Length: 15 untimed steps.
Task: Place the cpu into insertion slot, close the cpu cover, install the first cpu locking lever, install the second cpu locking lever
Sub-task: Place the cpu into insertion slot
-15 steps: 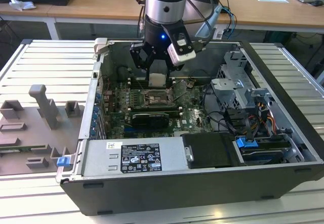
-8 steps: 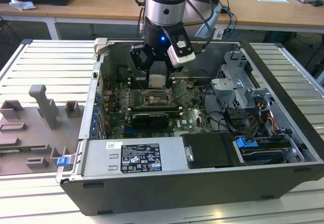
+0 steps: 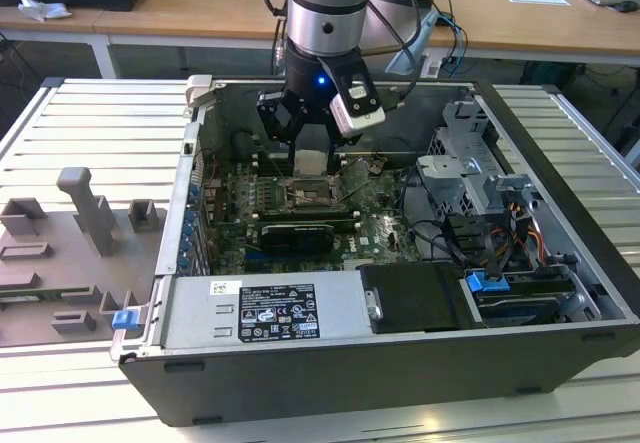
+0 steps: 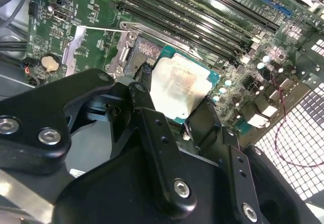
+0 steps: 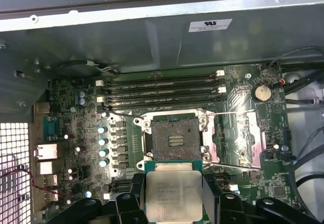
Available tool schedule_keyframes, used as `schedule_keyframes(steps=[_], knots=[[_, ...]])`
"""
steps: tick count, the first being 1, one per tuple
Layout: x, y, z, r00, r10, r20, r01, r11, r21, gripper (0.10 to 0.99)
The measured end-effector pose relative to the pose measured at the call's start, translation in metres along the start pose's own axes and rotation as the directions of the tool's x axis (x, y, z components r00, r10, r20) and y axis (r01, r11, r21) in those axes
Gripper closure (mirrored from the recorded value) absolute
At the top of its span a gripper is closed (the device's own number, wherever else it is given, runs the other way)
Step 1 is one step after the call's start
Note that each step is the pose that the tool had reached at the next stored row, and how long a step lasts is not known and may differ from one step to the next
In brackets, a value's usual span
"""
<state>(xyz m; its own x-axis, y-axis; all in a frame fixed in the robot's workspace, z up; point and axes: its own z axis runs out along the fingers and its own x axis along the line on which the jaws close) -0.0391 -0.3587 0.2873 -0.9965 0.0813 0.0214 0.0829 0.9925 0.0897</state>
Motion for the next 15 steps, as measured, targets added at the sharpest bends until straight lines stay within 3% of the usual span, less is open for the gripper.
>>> schedule_keyframes(steps=[10, 15], knots=[[-0.0003, -0.0004, 0.0171, 1.0000, -0.006, -0.0007, 0.006, 1.0000, 0.000, 0.545], [-0.0013, -0.0003, 0.0210, 0.9979, 0.064, 0.0057, -0.064, 0.9979, -0.001, 0.545]])
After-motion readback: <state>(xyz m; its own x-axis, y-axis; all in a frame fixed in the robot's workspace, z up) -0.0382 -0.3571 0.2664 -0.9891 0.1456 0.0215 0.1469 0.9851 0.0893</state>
